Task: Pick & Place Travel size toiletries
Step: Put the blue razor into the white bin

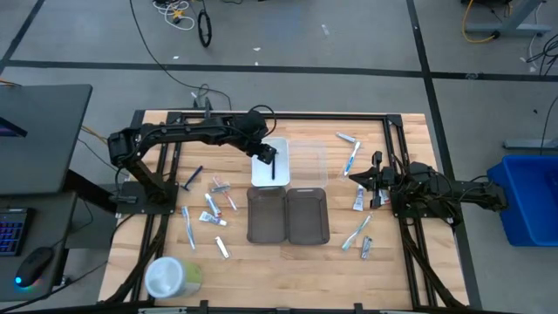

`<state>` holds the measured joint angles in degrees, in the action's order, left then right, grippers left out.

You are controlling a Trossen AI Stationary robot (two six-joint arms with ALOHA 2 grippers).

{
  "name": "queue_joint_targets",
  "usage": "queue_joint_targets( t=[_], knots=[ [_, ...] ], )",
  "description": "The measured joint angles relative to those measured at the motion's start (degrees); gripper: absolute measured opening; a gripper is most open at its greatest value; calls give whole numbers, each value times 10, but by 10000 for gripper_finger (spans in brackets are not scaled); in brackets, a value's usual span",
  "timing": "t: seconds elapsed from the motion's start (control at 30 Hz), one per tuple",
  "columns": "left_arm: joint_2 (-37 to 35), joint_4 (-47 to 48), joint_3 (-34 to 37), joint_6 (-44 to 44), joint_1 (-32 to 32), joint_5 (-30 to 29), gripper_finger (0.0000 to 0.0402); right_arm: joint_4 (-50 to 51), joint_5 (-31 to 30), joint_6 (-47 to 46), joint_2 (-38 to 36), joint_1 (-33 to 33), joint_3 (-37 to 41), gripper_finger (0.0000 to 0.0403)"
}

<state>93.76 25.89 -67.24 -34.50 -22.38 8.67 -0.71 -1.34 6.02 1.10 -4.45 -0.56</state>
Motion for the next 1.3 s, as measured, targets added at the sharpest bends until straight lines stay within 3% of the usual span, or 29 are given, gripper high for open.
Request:
queue_joint_targets(
  t=[0.73,1.3],
  knots=[
    [-2,0,0,39,0,12,7,0,0,0,0,0,0,13],
    [-4,3,-38,90,2,58,7,0,0,0,0,0,0,14]
  ],
)
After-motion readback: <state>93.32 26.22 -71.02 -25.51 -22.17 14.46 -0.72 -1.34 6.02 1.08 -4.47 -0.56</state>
